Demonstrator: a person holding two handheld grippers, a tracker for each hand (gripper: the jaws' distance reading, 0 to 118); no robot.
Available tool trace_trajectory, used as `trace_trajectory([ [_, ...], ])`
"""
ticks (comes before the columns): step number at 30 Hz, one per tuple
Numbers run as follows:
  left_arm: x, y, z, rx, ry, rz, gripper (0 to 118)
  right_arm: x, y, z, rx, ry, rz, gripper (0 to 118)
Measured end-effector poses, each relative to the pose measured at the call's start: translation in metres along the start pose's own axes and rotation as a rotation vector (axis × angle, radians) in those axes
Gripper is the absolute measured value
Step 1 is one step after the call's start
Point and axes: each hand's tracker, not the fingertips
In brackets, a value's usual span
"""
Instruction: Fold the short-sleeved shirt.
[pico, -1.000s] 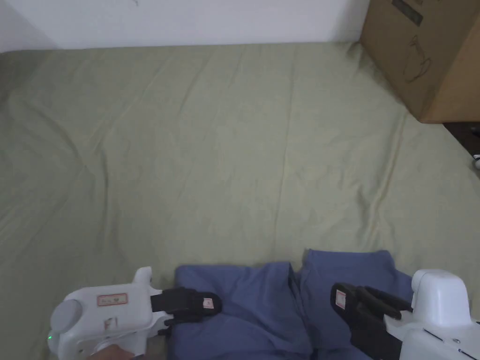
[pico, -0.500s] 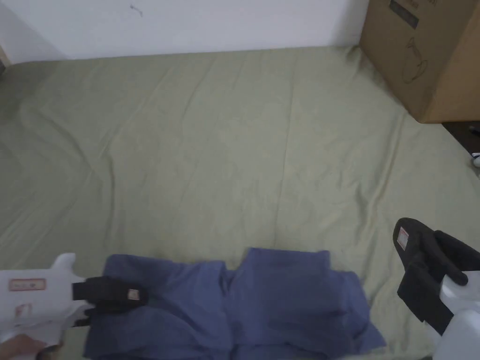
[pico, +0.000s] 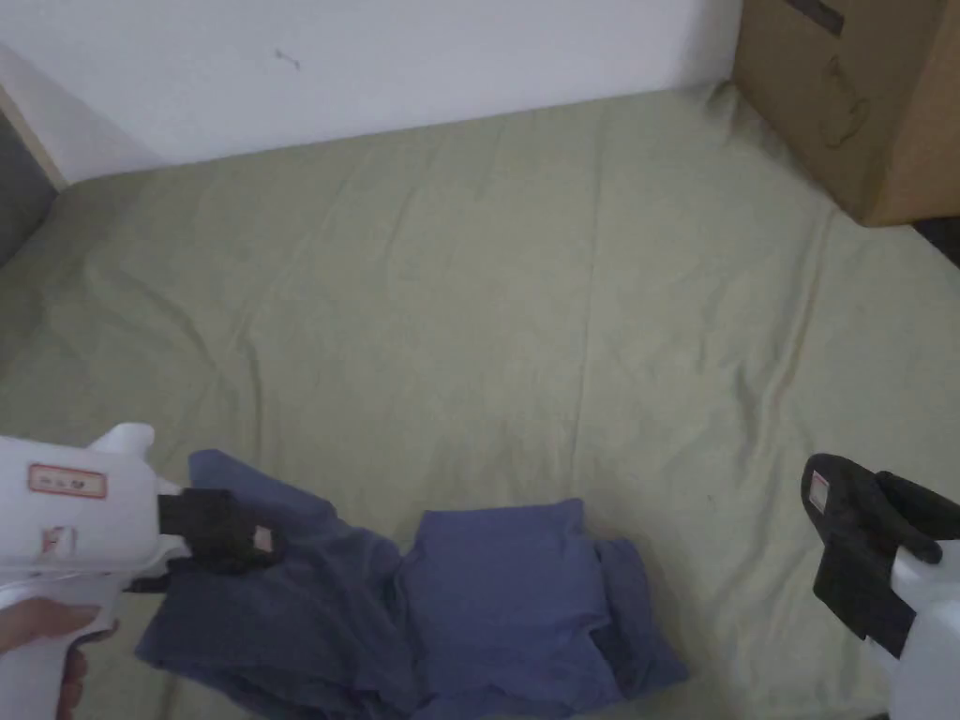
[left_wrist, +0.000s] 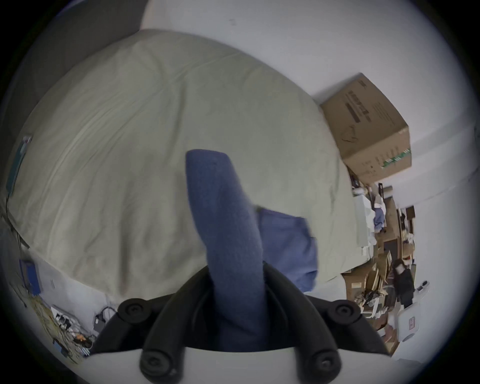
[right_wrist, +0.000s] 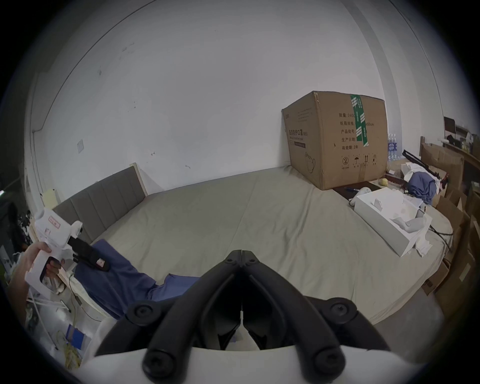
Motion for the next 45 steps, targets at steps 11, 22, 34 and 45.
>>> trace_trajectory([
  [11,0.125,-0.027,-0.157,-0.267,-0.08,-0.154,32,0.045,-0.004,0.009,-0.026,-0.039,-0.03,0],
  [22,0.124,-0.047,-0.095,-0.129,-0.15,-0.149,103,0.085,-0.013,0.004,-0.064,-0.07,-0.134,0],
  [34,0.106,-0.082,-0.138,-0.12,-0.099,-0.12,3,0.065,-0.016,-0.006,-0.104,0.006,-0.085,0],
  [45,0.167,-0.108,-0.208,-0.294,-0.19,-0.184,3,0.055,-0.022,0.003,-0.134,0.001,-0.054,0],
])
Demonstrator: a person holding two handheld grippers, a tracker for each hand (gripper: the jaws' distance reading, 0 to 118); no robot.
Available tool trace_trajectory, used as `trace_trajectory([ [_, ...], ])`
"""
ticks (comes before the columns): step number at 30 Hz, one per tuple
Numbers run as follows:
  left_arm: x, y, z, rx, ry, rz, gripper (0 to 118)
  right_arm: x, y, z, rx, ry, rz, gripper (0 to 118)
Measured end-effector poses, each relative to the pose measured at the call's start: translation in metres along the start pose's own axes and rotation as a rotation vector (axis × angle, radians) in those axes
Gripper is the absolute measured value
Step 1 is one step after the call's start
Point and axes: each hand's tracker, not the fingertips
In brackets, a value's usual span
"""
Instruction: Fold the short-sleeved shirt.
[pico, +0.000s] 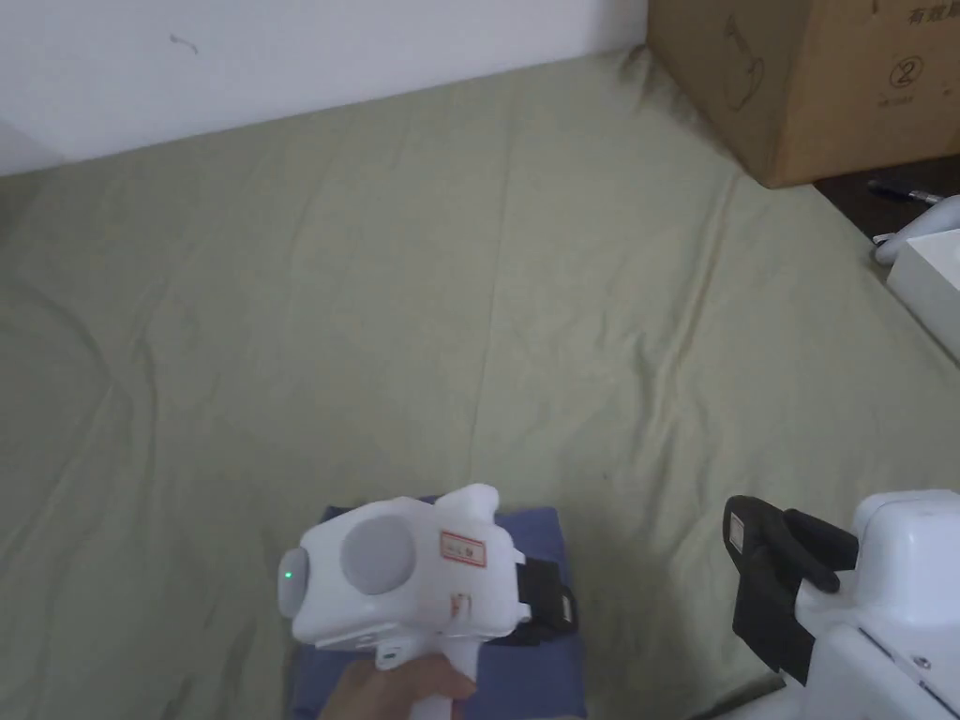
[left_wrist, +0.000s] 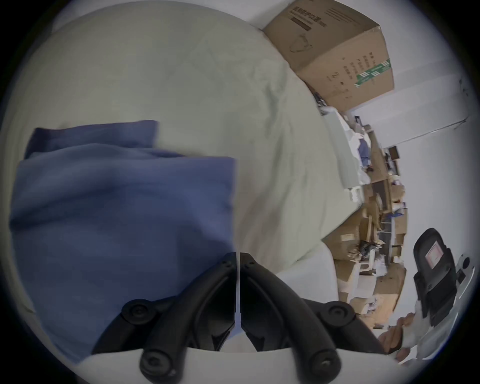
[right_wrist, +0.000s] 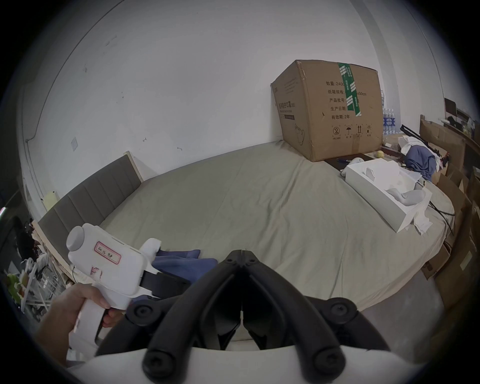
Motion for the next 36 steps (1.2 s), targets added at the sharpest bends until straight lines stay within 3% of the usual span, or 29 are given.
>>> trace_trajectory([
  [3,0.009,0.0,-0.002,-0.013,-0.069,-0.042,3,-0.004,-0.002,0.001,-0.006,0.01,-0.009,0],
  [9,-0.006,-0.018,0.06,0.087,-0.013,-0.078,3,-0.024,-0.006,-0.01,-0.033,0.055,0.039,0],
  [14,-0.075,-0.041,0.147,0.234,0.154,0.026,3,-0.06,-0.025,-0.051,-0.094,0.153,0.101,0],
  [17,-0.118,-0.06,0.181,0.302,0.143,0.17,3,-0.083,-0.046,-0.087,-0.178,0.214,0.091,0],
  [18,-0.131,-0.066,0.187,0.312,0.114,0.236,5,-0.089,-0.054,-0.097,-0.21,0.238,0.076,0],
  [19,-0.142,-0.07,0.191,0.317,0.103,0.292,17,-0.095,-0.063,-0.108,-0.244,0.235,0.091,0],
  [21,-0.154,-0.074,0.196,0.318,0.076,0.358,44,-0.107,-0.077,-0.123,-0.292,0.197,0.175,0],
  [23,-0.159,-0.073,0.192,0.312,0.052,0.337,79,-0.116,-0.087,-0.131,-0.304,0.178,0.261,0],
  [25,-0.171,-0.065,0.181,0.309,0.001,0.336,99,-0.12,-0.094,-0.136,-0.322,0.146,0.331,0],
  [29,-0.174,-0.04,0.151,0.235,-0.082,0.372,99,-0.116,-0.091,-0.141,-0.341,0.151,0.26,0],
  [31,-0.173,-0.021,0.13,0.171,-0.106,0.305,99,-0.114,-0.089,-0.143,-0.353,0.152,0.233,0],
  [33,-0.178,-0.006,0.109,0.121,-0.111,0.234,99,-0.113,-0.089,-0.142,-0.355,0.151,0.221,0],
  [36,-0.181,0.012,0.084,0.039,-0.079,0.239,100,-0.116,-0.091,-0.141,-0.354,0.143,0.234,0],
])
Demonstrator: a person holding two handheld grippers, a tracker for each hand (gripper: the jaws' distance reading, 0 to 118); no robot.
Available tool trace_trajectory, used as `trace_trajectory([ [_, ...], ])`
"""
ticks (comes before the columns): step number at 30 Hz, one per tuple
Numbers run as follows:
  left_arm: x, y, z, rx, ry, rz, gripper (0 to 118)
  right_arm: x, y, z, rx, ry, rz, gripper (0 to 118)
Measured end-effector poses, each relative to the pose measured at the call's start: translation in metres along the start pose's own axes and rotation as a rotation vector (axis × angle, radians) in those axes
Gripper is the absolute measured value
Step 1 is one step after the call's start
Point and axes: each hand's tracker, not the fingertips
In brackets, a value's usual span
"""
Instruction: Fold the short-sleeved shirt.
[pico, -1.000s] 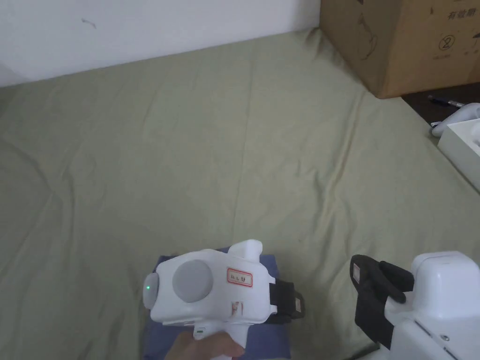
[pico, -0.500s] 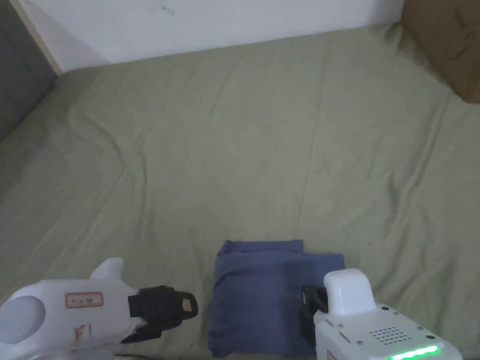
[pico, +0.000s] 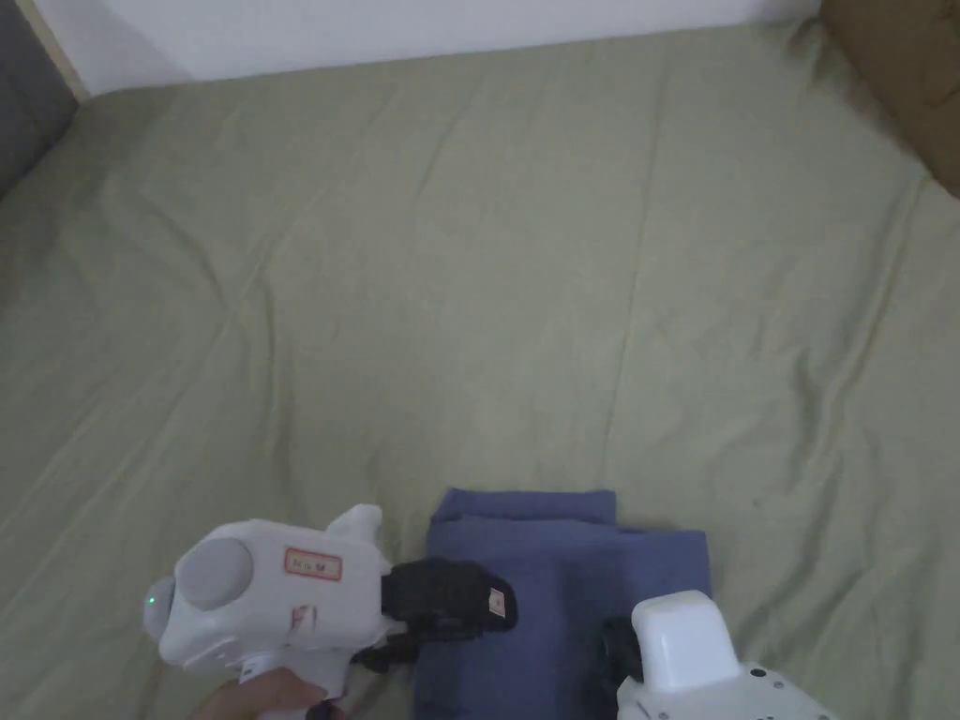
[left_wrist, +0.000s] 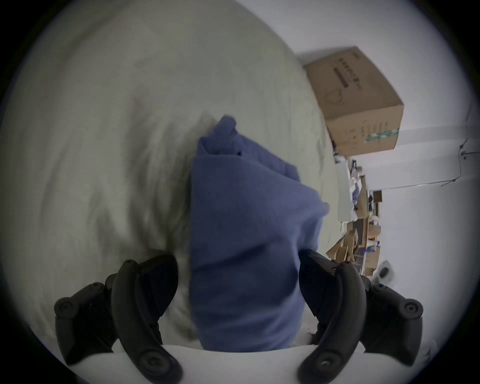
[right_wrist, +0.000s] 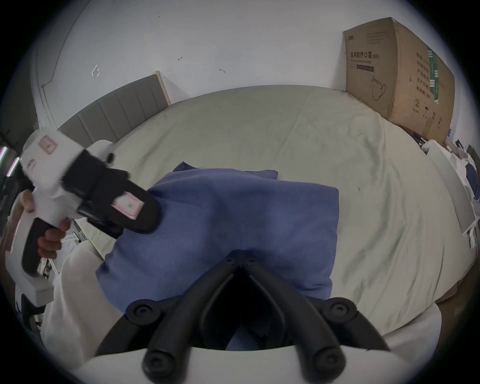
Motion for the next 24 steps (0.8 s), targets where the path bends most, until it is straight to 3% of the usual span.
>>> trace_trajectory([
  [7,0.006,0.011,-0.006,-0.056,0.023,-0.103,98,-0.001,0.0,-0.001,-0.002,-0.009,-0.004,0],
  [8,0.005,0.011,-0.002,-0.052,0.022,-0.089,91,0.0,-0.001,-0.001,-0.001,-0.008,-0.007,0],
  [10,0.001,0.01,0.006,-0.027,0.075,-0.088,57,0.0,0.0,0.001,-0.001,0.001,-0.018,0],
  [12,-0.006,0.009,0.008,-0.019,0.012,-0.058,47,-0.003,0.002,0.002,0.003,0.011,-0.037,0],
  [14,-0.009,0.009,0.006,-0.008,-0.015,-0.058,30,-0.007,0.003,0.004,-0.001,-0.003,-0.023,0],
  [20,-0.007,0.002,0.026,0.022,-0.12,0.003,27,-0.013,0.021,0.046,0.158,-0.02,-0.059,0],
  [24,-0.019,0.004,0.059,0.076,-0.109,-0.039,27,-0.029,0.046,0.094,0.401,-0.117,-0.047,0],
])
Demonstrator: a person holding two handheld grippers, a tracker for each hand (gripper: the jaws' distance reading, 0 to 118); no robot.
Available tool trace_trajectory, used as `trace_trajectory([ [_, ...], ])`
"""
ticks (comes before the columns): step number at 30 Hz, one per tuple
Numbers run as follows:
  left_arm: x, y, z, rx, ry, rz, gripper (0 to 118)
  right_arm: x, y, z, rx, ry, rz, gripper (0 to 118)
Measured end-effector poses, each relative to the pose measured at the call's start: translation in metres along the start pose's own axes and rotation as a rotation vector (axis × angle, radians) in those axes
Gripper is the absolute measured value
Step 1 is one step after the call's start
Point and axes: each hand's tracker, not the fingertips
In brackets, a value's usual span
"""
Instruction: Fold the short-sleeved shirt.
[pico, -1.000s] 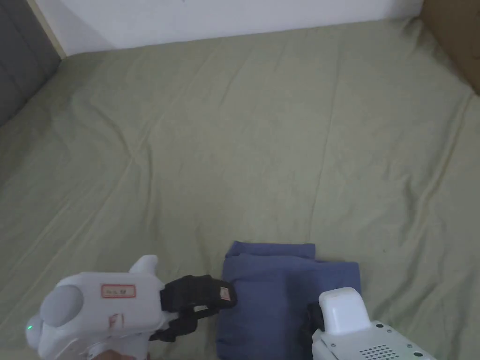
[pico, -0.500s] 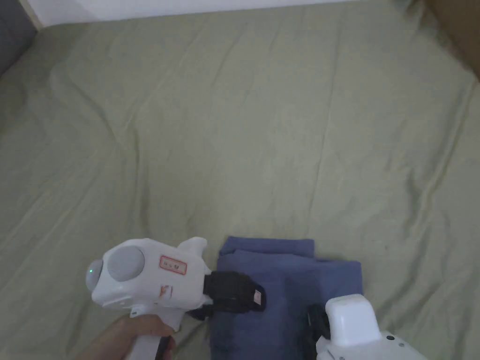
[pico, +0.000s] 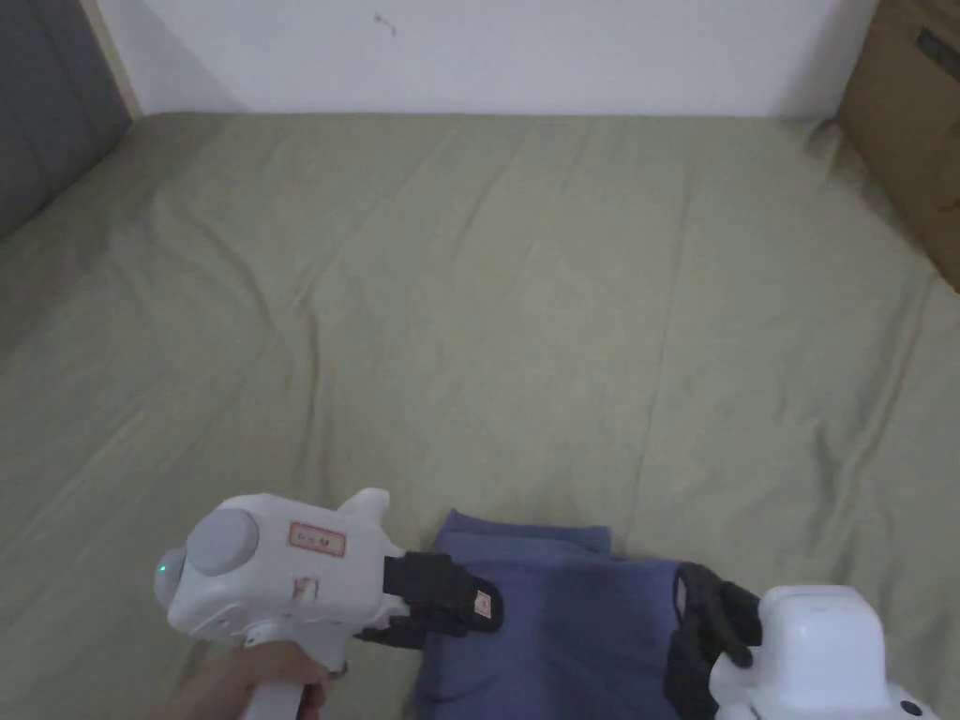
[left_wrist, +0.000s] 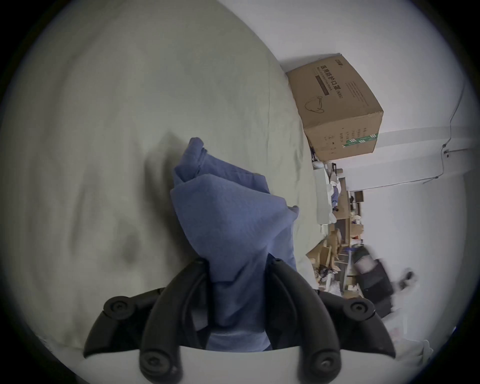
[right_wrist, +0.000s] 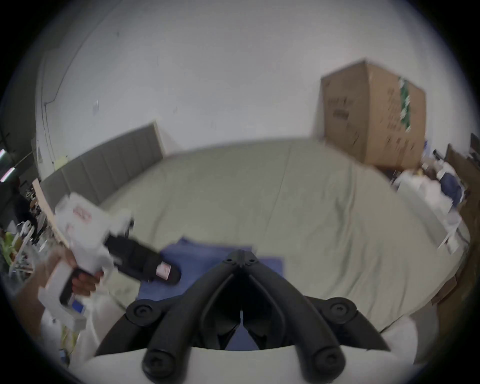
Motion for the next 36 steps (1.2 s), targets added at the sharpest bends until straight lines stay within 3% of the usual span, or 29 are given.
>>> trace_trajectory([
  [4,-0.018,0.015,0.04,0.039,0.086,0.004,27,-0.016,0.043,0.032,0.227,-0.034,0.024,0],
  [6,-0.016,0.022,0.063,0.037,0.166,-0.01,27,-0.021,0.058,0.039,0.249,-0.038,0.038,0],
  [8,-0.02,0.034,0.09,0.046,0.257,-0.084,27,-0.023,0.067,0.042,0.247,-0.031,0.042,0],
  [12,-0.038,0.064,0.144,0.085,0.502,-0.098,27,-0.02,0.071,0.044,0.224,-0.05,0.015,0],
  [21,-0.107,0.12,0.206,0.133,1.196,-0.221,26,-0.016,0.066,0.028,0.142,-0.084,0.05,0],
  [27,-0.147,0.125,0.215,0.109,1.394,-0.174,26,-0.019,0.064,0.015,0.086,-0.085,0.097,0],
  [30,-0.148,0.115,0.218,0.112,1.487,-0.192,26,-0.024,0.061,0.011,0.048,-0.081,0.181,0],
  [32,-0.152,0.11,0.224,0.131,1.443,-0.155,38,-0.026,0.057,0.01,0.045,-0.072,0.19,0],
  [33,-0.158,0.11,0.233,0.177,1.415,-0.102,54,-0.026,0.056,0.01,0.034,-0.058,0.187,0],
  [34,-0.16,0.109,0.242,0.187,1.378,-0.083,90,-0.026,0.056,0.009,0.021,-0.044,0.18,0],
  [35,-0.156,0.104,0.246,0.215,1.38,-0.063,110,-0.026,0.055,0.009,0.018,-0.04,0.179,0],
  [36,-0.151,0.098,0.25,0.267,1.364,-0.056,118,-0.026,0.054,0.009,0.018,-0.037,0.179,0],
])
